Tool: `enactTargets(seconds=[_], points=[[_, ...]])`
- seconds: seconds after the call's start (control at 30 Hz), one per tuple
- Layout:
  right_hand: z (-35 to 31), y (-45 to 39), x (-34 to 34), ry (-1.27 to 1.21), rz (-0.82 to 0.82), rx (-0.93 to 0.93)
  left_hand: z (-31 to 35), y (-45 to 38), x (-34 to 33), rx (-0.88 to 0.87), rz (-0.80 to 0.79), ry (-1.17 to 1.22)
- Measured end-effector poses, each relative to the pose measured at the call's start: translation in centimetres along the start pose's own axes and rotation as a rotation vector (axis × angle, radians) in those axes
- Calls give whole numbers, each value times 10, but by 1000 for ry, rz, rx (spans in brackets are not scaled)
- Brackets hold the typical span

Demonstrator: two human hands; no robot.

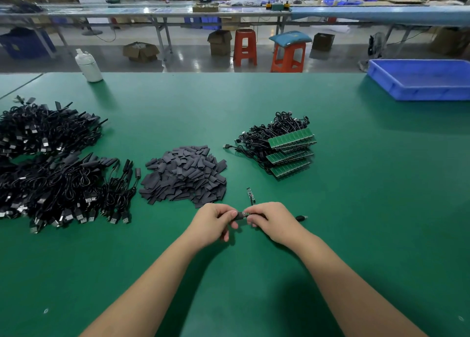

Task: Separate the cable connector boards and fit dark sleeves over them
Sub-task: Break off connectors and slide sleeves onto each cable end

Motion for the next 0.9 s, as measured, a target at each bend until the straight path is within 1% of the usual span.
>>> enactTargets(seconds=[0.07,0.1,0.13,0.17,0.23,0.37,0.5,0.63,0.73,0.8,0.9], points=[[4,-1,-4,-36,-36,-53,14,2,5,-191,71,-333],[6,-2,-4,-56,-39,-75,19,4,2,-279,77,-517],[7,-3,-5,-76,-42,-92,22,6,-1,-330,80,-639],[7,-3,-5,-97,-47,-105,23,7,-2,-353,90,-695],[5,-3,-5,-135,-62,-118,25,7,-2,-380,113,-684],[4,-1,-2,-155,-88,-135,29,8,3,-399,149,-485],[3,-1,0,-108,-87,-150,31,8,2,-405,176,-461],[-1,1,1,-116,-90,-155,33,9,-2,-389,181,-412],[-4,0,3,-96,-58,-151,35,10,-5,-377,192,-396],[-2,-1,4,-124,-44,-176,35,9,-7,-364,188,-405],[-1,0,0,-132,-69,-193,32,7,-11,-340,167,-427]])
Point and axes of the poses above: each hand's wrist, its own y-axis away from the middle knuckle, its own x-axis out of the back of the hand, z = x × y, the point moved 8 cm from there along -y, towards the middle knuckle, and after that the axes turned 4 degrees about z, right-handed, at the moved point
